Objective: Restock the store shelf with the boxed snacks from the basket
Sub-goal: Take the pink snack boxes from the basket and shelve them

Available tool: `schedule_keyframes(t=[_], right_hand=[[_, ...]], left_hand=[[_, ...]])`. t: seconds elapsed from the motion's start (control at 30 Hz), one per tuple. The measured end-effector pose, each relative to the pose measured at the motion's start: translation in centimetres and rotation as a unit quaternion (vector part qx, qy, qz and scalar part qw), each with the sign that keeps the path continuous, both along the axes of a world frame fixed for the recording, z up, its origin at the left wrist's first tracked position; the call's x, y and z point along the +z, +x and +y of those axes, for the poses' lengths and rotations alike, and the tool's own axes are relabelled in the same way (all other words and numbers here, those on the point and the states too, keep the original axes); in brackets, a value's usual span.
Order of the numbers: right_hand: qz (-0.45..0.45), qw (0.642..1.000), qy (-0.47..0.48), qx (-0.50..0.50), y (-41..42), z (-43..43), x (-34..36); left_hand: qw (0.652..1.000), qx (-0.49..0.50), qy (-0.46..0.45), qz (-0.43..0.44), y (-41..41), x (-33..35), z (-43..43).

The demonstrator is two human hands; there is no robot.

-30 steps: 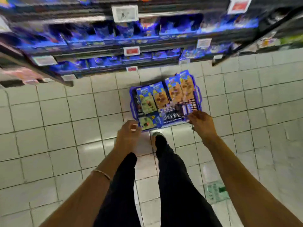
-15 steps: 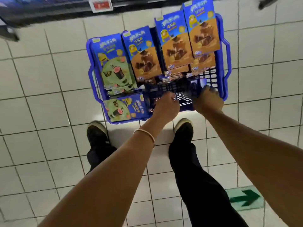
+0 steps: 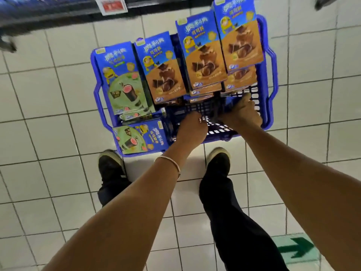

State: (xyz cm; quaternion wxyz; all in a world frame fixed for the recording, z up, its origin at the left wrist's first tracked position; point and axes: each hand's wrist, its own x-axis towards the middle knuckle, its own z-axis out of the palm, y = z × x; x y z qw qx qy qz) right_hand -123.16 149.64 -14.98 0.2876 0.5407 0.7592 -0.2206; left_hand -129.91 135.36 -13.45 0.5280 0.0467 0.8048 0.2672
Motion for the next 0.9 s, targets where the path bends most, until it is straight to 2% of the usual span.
schedule_keyframes(t=[0.13,0.27,0.4,0.5,0.57,0.67,0.77,0.9], right_hand=[[0.057,0.997,-0.022,-0.048,0.5,-1.0,6.5],[0.141,0.984,-0.084,-0.069,0.0,-2.5,15.1],[0.261,0.948,-0.183,-0.023,-3.6,-4.2,26.4],[0.330,0.918,-0.218,0.030,-8.2,-5.8,35.9],[0.347,0.906,-0.233,0.067,-11.5,-7.0,42.6],[0.403,0.869,-0.267,0.103,-16.1,-9.3,51.7],[0.472,0.838,-0.262,0.086,-20.5,-13.6,59.1],[0.603,0.759,-0.246,-0.005,-25.2,-20.5,66.4]], left_hand=[[0.999,-0.022,0.023,0.015,-1.6,5.5,-0.4],[0.992,-0.026,0.116,0.044,-5.4,12.2,-1.8],[0.974,-0.069,0.217,0.000,-10.5,21.6,-4.5],[0.966,-0.112,0.227,-0.057,-15.0,31.2,-7.7],[0.957,-0.132,0.250,-0.061,-18.1,37.5,-10.4],[0.948,-0.156,0.276,-0.033,-22.3,45.7,-14.9],[0.946,-0.070,0.317,0.017,-25.4,52.6,-19.4],[0.917,0.102,0.378,0.079,-27.9,61.3,-23.8]])
